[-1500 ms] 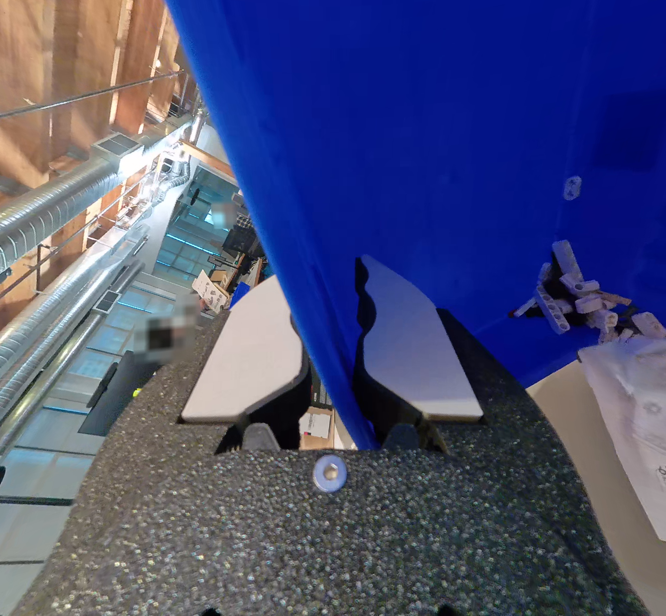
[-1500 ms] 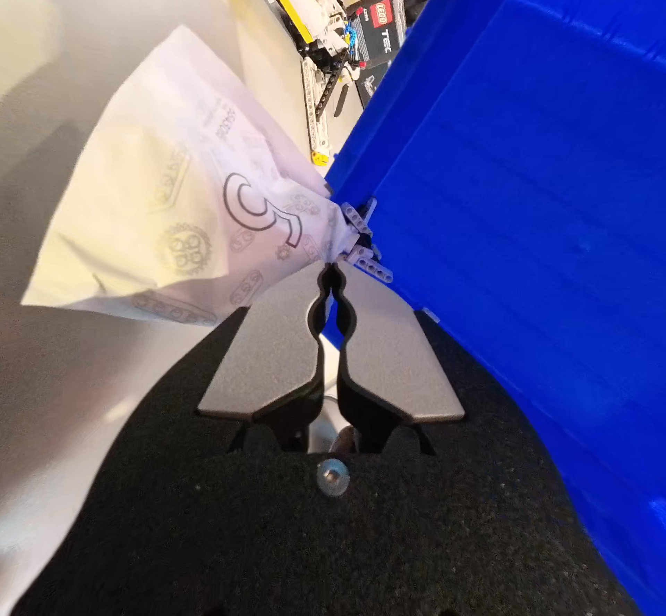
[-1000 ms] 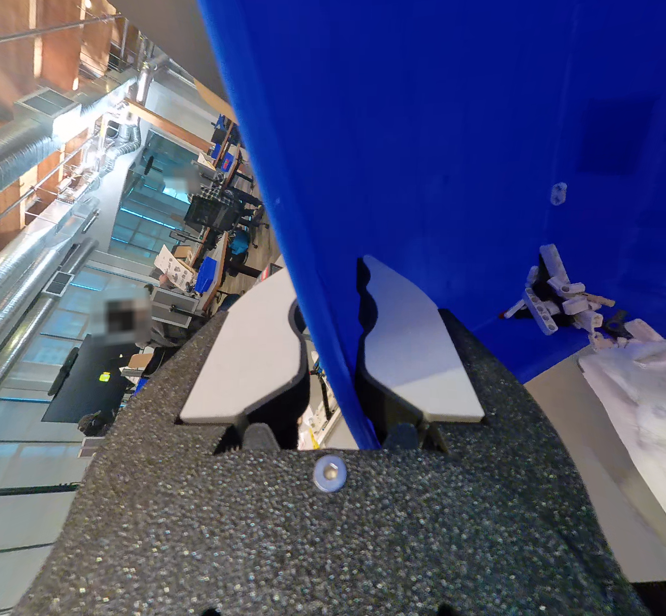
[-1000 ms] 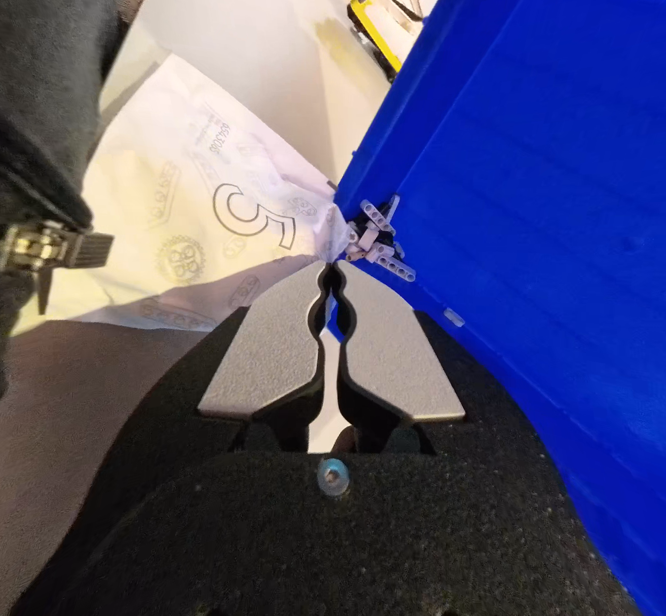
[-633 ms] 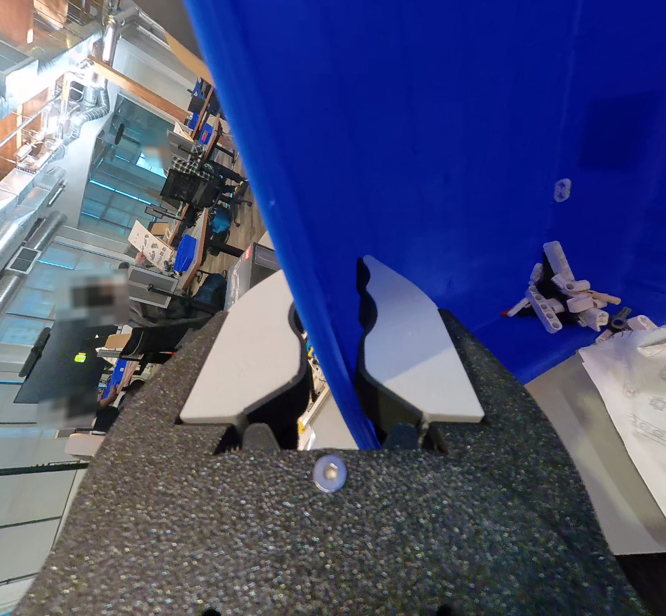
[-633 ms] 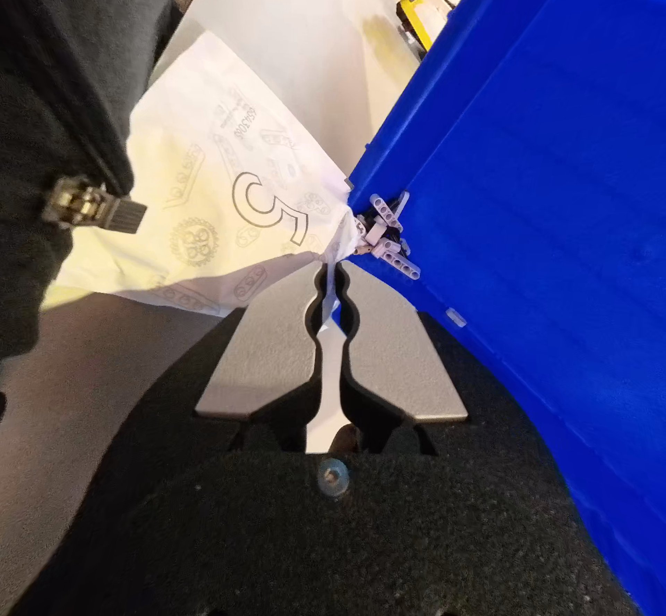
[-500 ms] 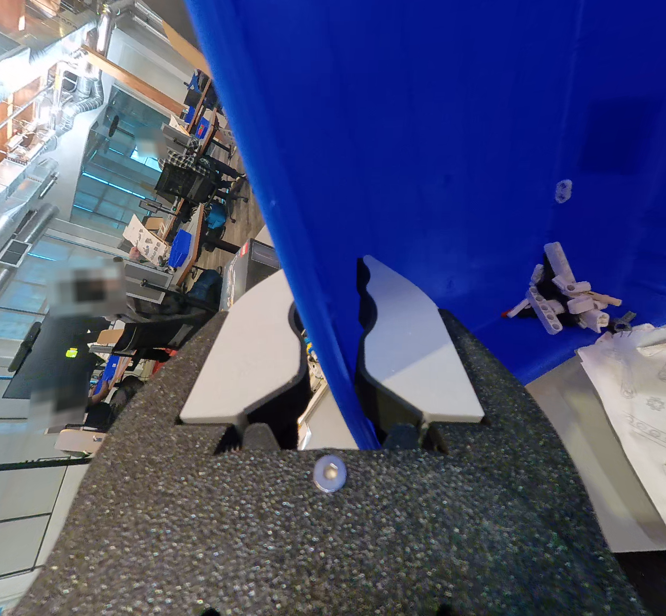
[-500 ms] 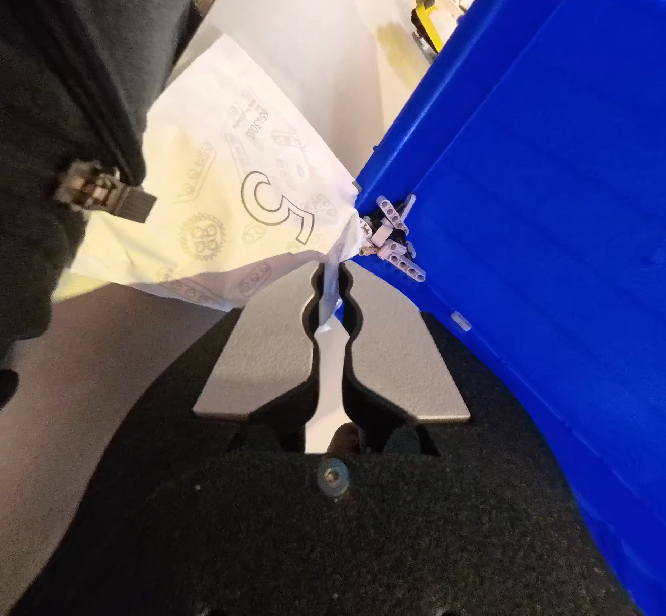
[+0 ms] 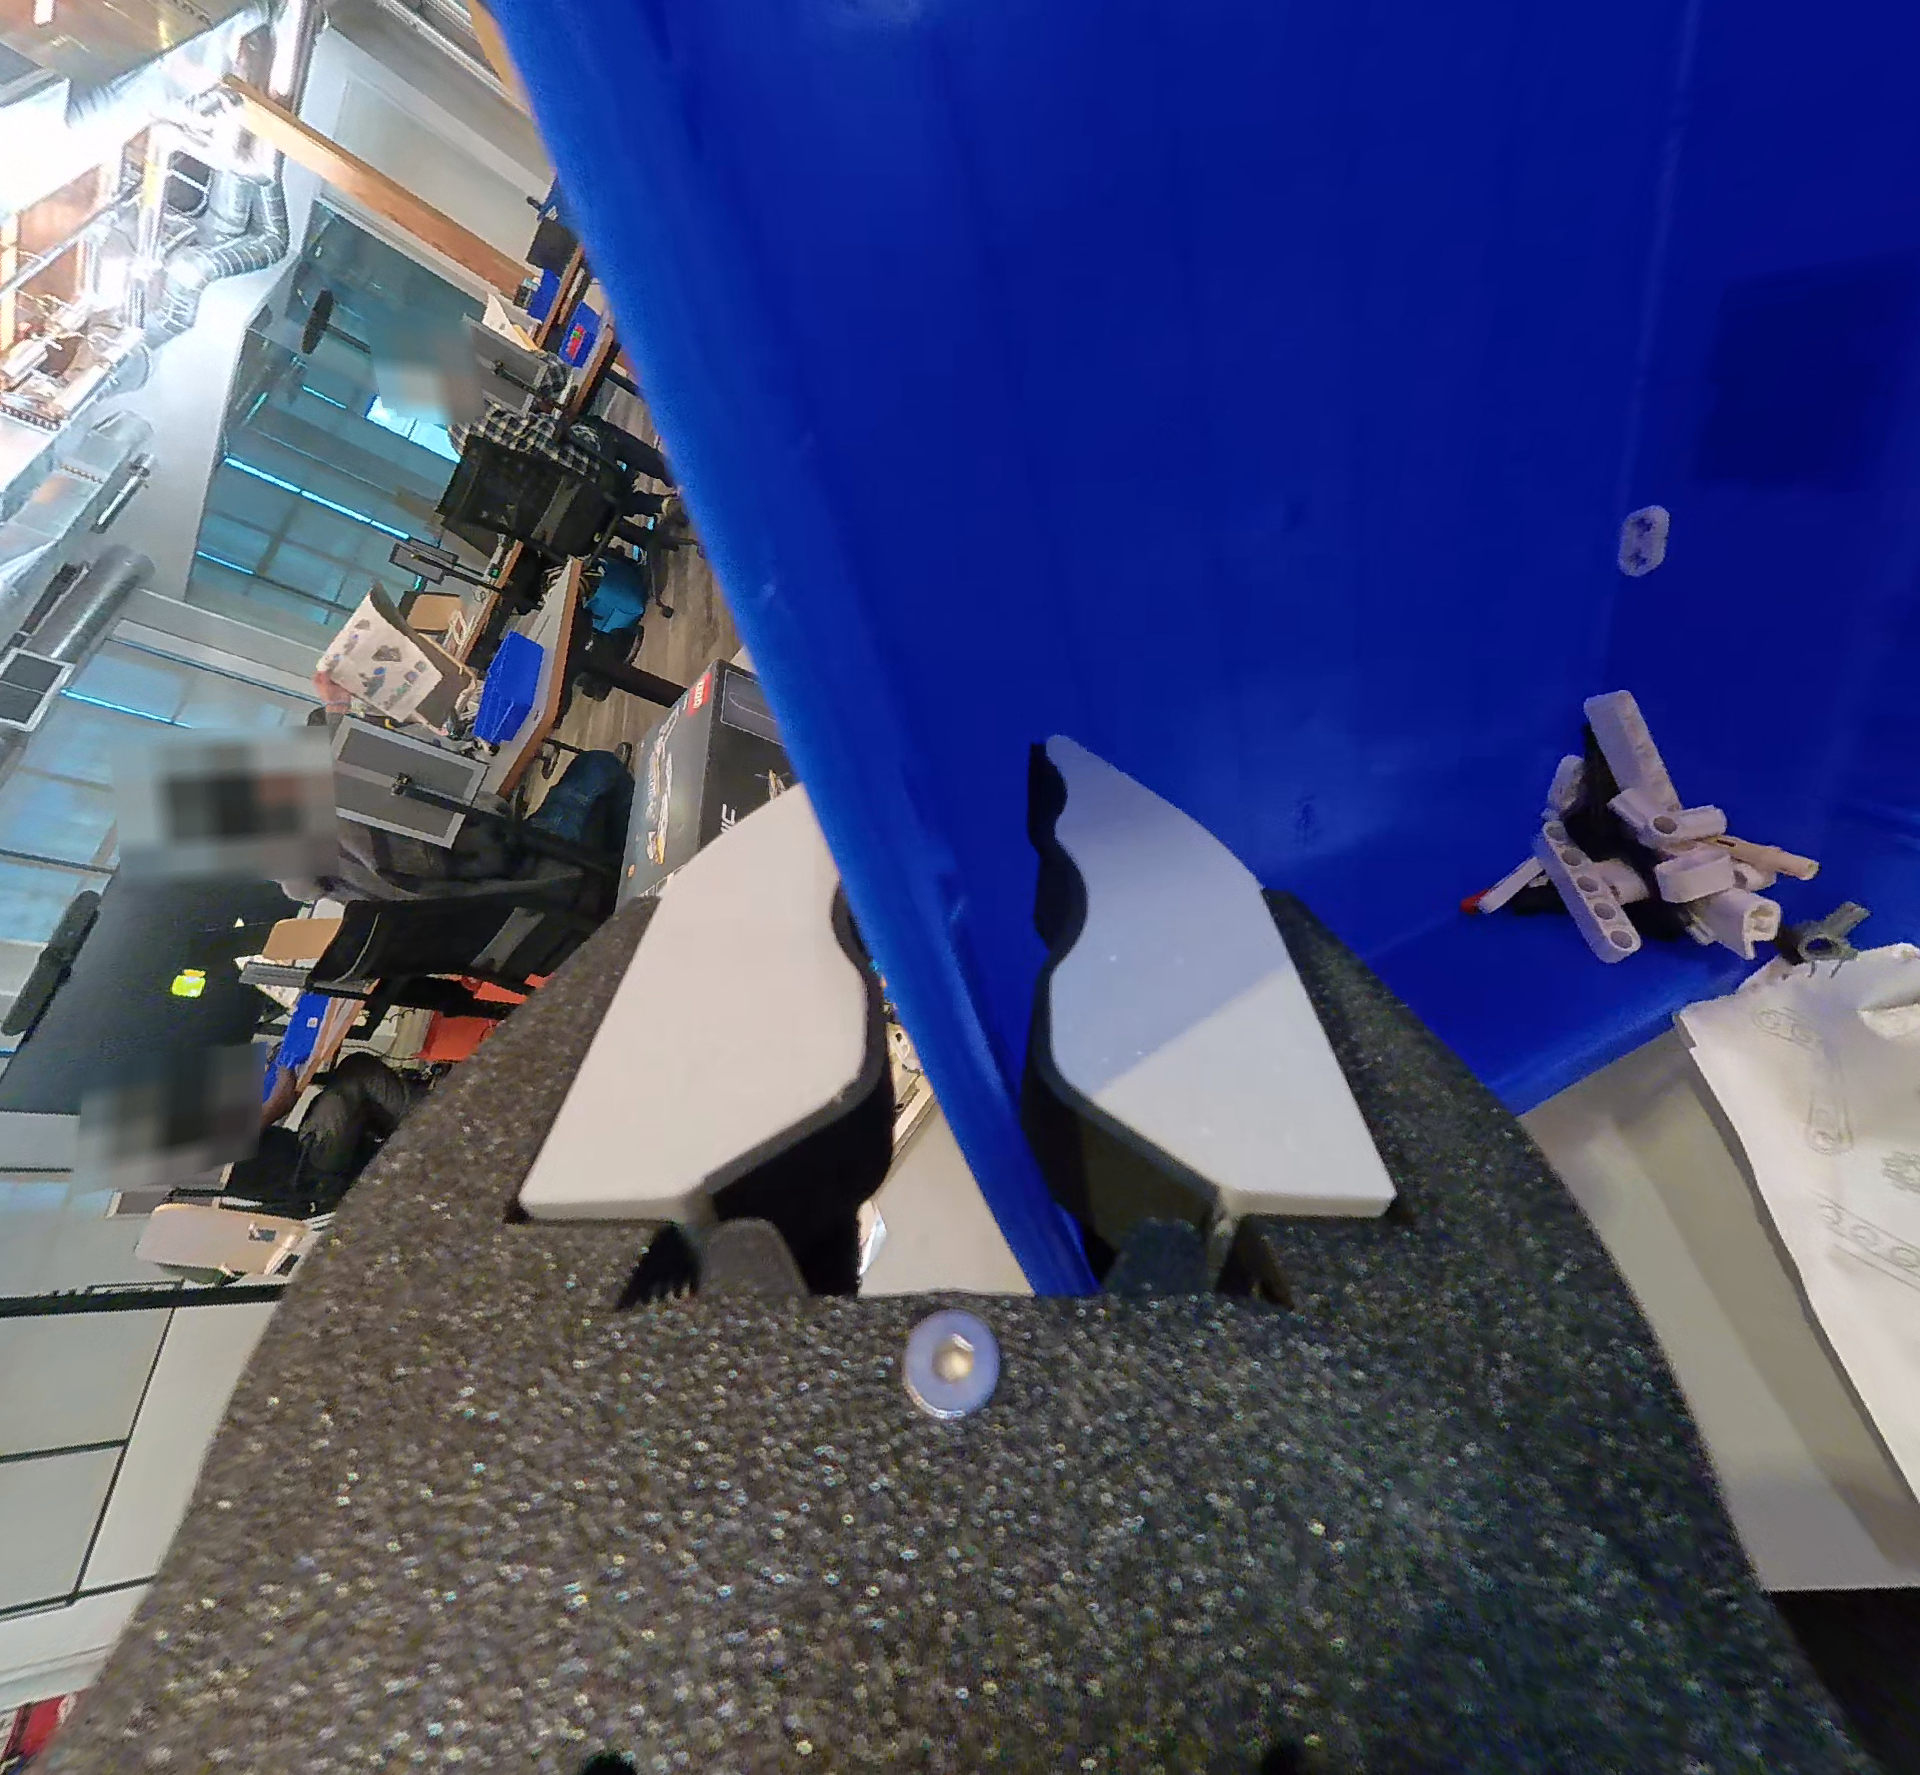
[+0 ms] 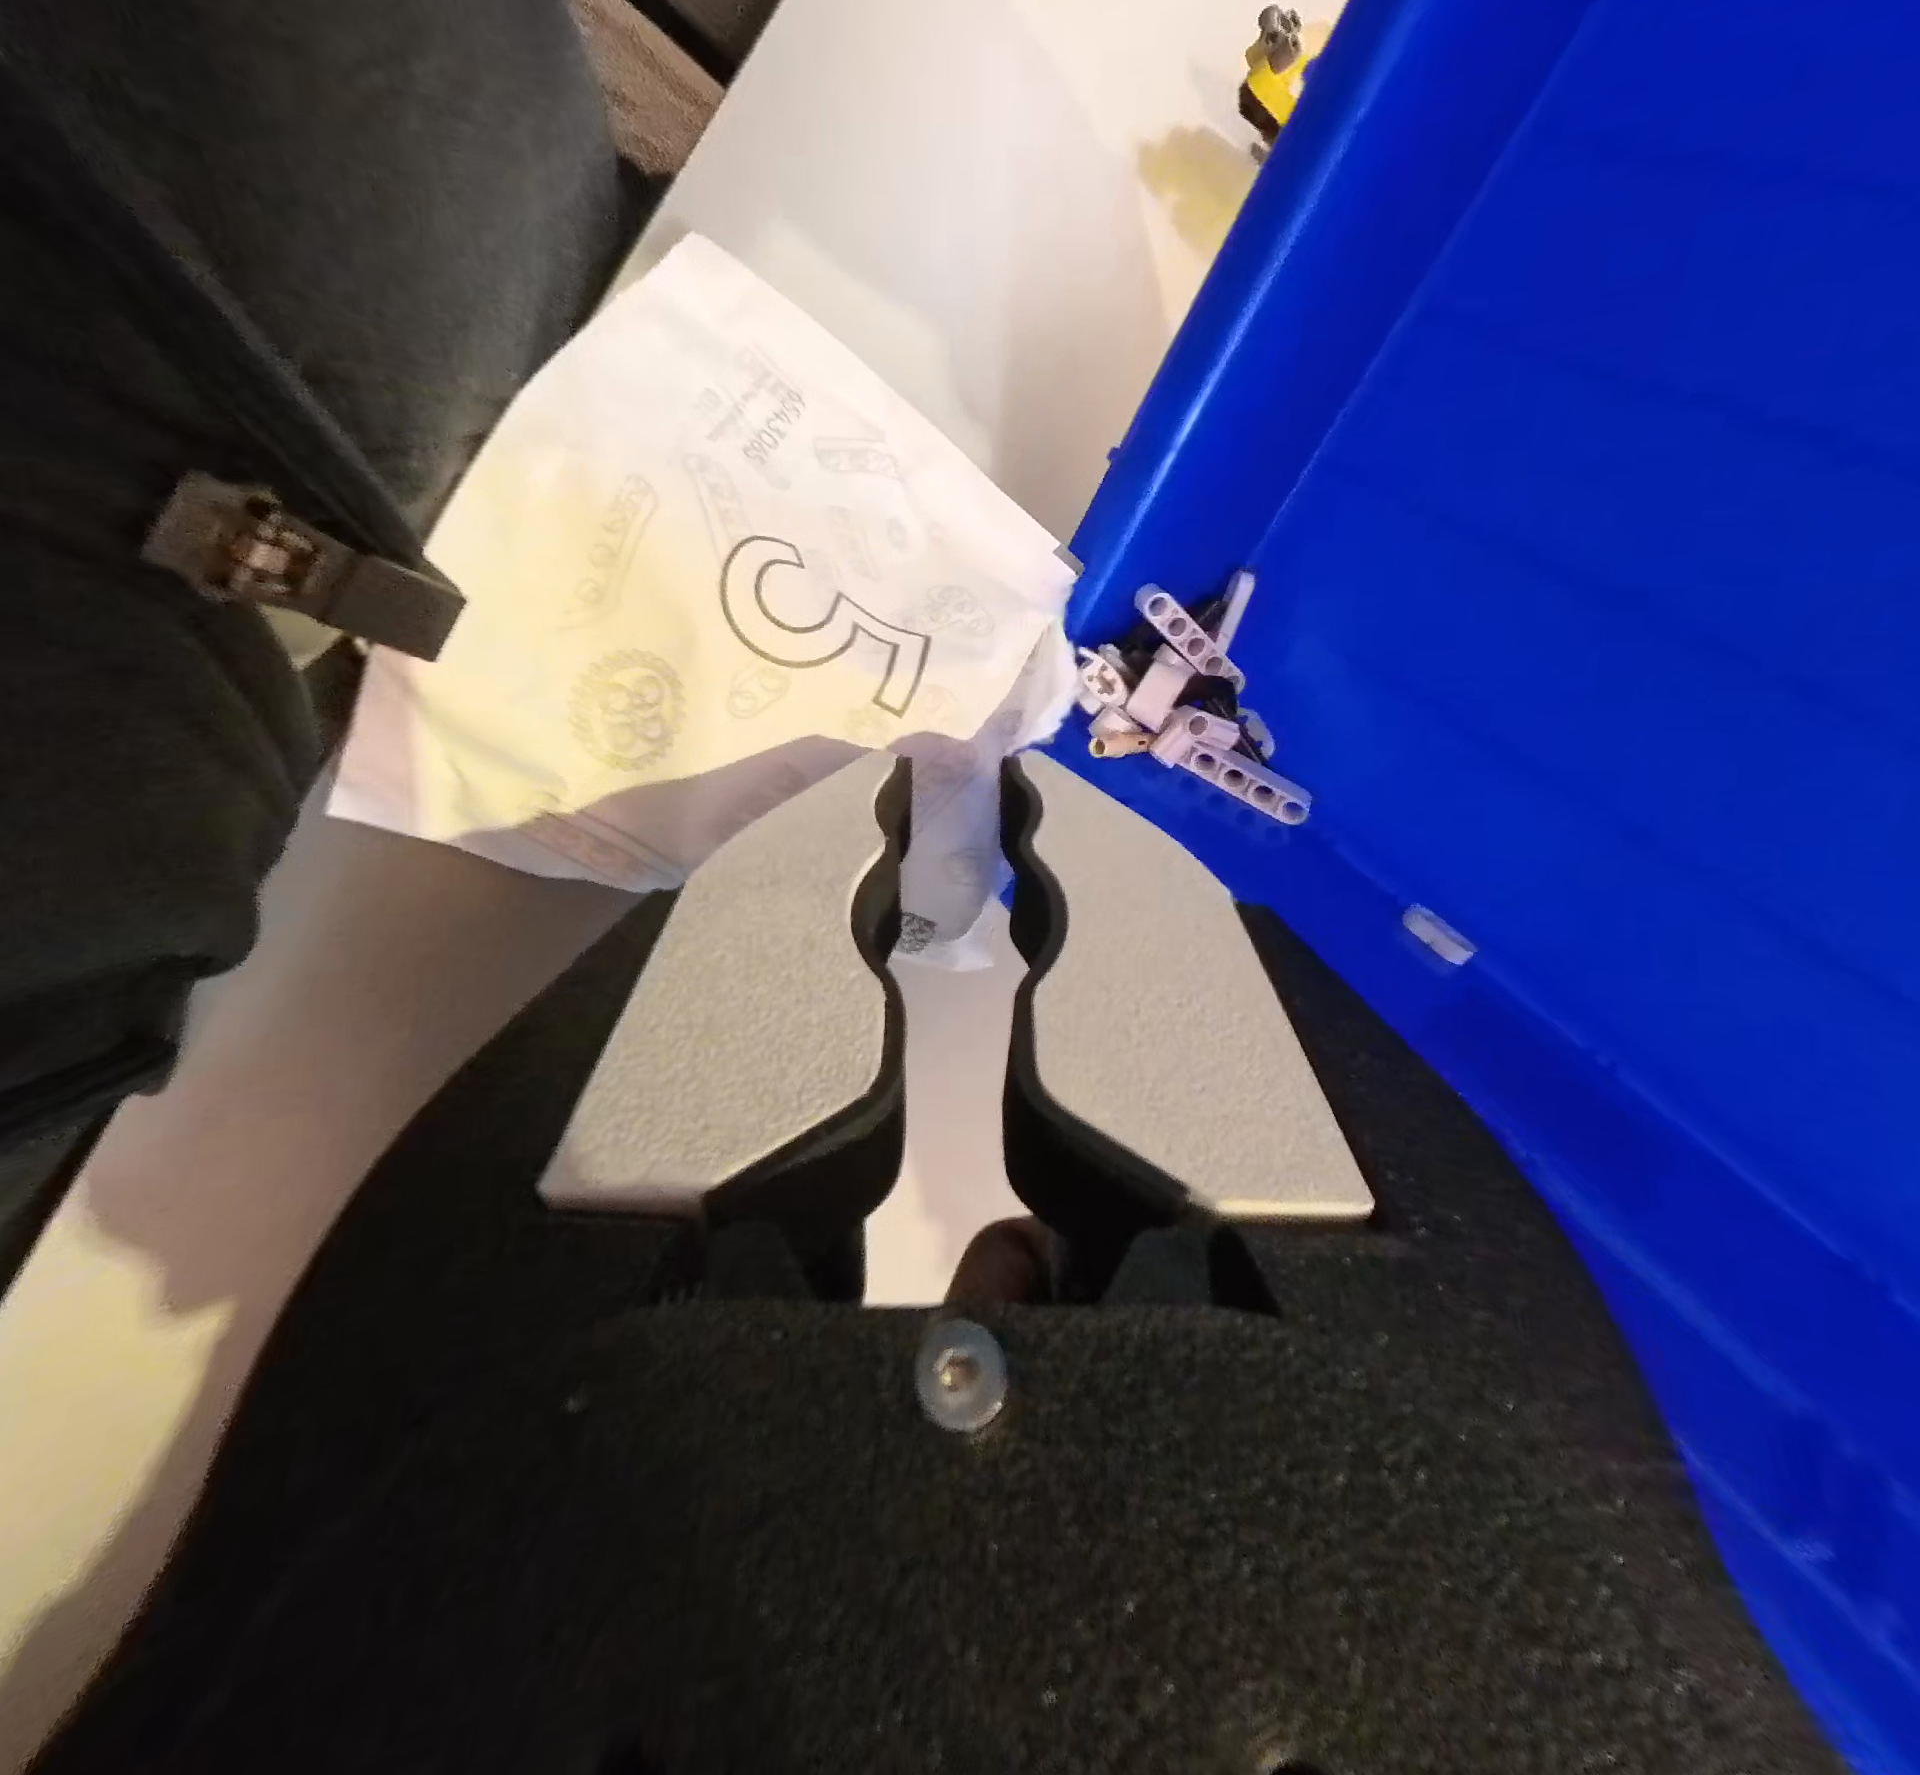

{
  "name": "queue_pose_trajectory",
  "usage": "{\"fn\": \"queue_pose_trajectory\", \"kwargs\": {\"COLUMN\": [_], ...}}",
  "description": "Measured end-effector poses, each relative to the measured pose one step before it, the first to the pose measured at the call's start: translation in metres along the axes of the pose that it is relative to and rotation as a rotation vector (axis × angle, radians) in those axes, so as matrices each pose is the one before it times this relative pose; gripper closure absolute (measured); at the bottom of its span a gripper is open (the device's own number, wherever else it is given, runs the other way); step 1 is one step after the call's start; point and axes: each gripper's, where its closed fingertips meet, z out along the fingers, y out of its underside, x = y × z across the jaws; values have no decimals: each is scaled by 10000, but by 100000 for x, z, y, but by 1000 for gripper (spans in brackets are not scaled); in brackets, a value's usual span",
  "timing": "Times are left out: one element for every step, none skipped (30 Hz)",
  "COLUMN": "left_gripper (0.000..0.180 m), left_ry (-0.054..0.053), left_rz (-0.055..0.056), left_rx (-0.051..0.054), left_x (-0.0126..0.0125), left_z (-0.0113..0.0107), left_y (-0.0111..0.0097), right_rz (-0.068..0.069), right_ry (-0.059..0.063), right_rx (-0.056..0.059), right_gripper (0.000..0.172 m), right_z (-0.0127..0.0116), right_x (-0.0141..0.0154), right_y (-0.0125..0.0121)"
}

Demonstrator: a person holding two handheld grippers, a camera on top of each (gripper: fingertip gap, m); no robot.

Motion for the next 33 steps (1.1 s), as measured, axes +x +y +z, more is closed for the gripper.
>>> {"fn": "queue_pose_trajectory", "kwargs": {"left_gripper": [154,154,154,154,154,154,154,154,154,154,154,154,154,155,155,154,154,154,154,155,155,154,154,154,154,155,154,154,154,154,154,155,155], "left_ry": [11,-10,4,7,-5,-8,4,1,4,-9,4,4,6,-3,-6,-4,-7,-12,-4,-2,-14,-8,11,5,5,28,-16,-14,7,6,11,0,0], "left_rz": [-3,29,13,7,16,18,11,11,8,18,16,22,17,13,15,15,17,18,24,19,35,28,11,20,31,31,32,33,-2,5,-2,13,13], "left_rx": [-11,-9,12,14,-7,-15,-25,-27,-6,-11,4,-1,12,12,-10,-9,-7,-9,15,21,3,7,23,22,44,54,-14,2,10,6,25,31,40], "left_x": [0,-1,14,7,-3,-11,-20,-27,-17,-13,14,3,24,9,-7,8,1,13,14,28,13,10,0,25,38,86,40,13,7,-16,25,50,62], "left_z": [14,17,6,1,21,25,20,27,18,9,6,-13,3,3,-7,10,9,10,-7,-13,-9,3,0,-12,-36,-25,0,23,36,19,-23,-17,-26], "left_y": [40,25,-3,-17,8,17,32,33,33,23,-15,-27,-33,-24,-3,5,-12,-19,-56,-69,-38,-28,-47,-55,-107,-131,-69,-38,-27,-8,-40,-62,-65], "right_rz": [182,171,155,147,127,89,78,111,122,112,117,122,135,168,182,156,77,-14,-24,0,-8,-9,6,41,31,-11,-45,-108,-153,-125,-38,-16,-20], "right_ry": [-84,-61,-25,25,58,91,117,108,83,96,133,143,105,81,78,50,26,3,-37,-49,-20,23,95,159,154,15,-99,-53,-62,-160,-136,-61,-89], "right_rx": [75,80,55,3,-53,-84,-91,-91,-70,-63,-63,-68,-61,-71,-94,-164,-255,-290,-292,-272,-167,-91,-78,-86,-149,-242,-299,-298,-269,-180,-105,-85,-92], "right_gripper": [155,155,155,155,155,156,157,158,158,159,159,160,160,160,160,160,160,159,158,157,153,150,148,145,141,137,135,133,133,134,134,134,135], "right_z": [-83,-86,-68,-24,30,55,60,42,34,6,-44,-77,-92,-101,-71,-9,65,84,91,73,40,-25,-44,-41,31,147,229,220,175,138,150,185,236], "right_x": [-3,-5,10,64,99,128,162,164,144,162,215,245,221,224,236,185,87,-12,-111,-109,-48,61,221,386,410,182,-57,-98,-207,-369,-280,-138,-152], "right_y": [-97,-123,-126,-83,-53,-17,-28,-26,-61,-89,-94,-86,-74,-39,12,101,166,149,107,41,-96,-175,-176,-152,-53,126,222,216,185,83,-9,-29,21]}}
